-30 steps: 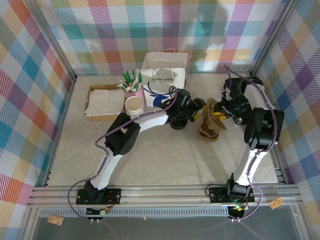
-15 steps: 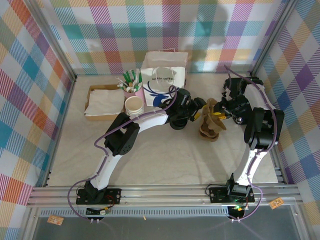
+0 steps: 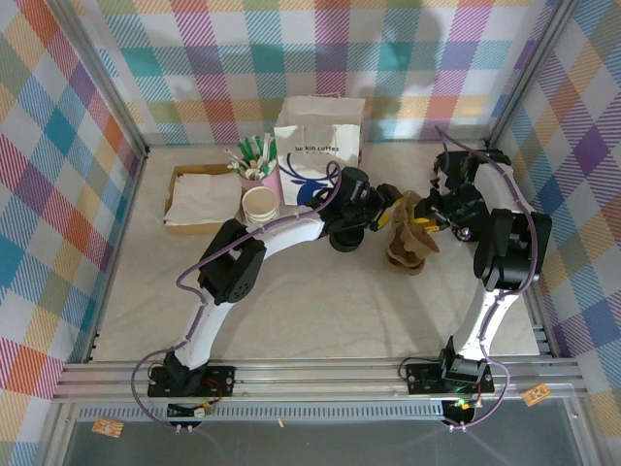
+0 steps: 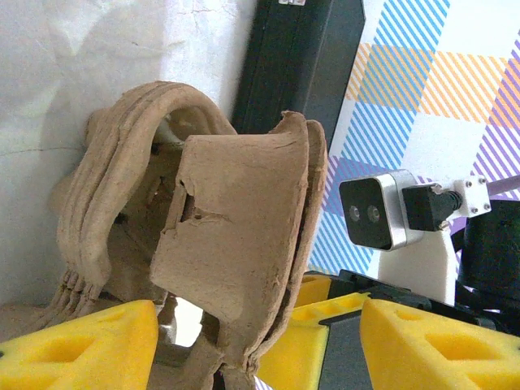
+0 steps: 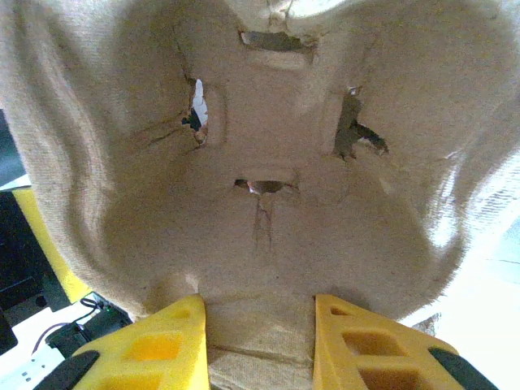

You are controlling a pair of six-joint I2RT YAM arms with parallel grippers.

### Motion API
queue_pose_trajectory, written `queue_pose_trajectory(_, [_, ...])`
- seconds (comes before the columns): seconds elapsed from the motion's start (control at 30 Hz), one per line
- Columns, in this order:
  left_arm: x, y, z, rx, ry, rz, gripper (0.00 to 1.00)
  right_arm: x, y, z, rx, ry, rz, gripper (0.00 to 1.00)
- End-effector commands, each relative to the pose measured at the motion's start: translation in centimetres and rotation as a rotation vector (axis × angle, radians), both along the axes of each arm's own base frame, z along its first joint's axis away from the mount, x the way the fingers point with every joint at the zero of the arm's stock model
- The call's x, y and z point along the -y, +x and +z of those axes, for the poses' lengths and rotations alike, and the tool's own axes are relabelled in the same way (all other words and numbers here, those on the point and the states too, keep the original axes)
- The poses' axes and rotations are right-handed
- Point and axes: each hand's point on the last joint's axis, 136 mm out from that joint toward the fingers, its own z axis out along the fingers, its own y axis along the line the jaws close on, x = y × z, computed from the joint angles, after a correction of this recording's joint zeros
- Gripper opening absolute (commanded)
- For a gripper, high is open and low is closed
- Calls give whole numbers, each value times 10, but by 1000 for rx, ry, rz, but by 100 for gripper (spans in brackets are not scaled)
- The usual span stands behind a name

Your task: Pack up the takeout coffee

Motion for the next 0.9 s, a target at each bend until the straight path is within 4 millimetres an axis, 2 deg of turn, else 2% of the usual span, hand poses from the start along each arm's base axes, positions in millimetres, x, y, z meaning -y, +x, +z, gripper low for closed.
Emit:
queue_pose_trajectory(0.0, [6,-7,14,18,-25,-29,66,-2,-7,6,-8,26,6,29])
queue_pose_trajectory(0.87, [6,-18,-12,-25,9,-56,61,-5,-6,20,31,76,-34,29])
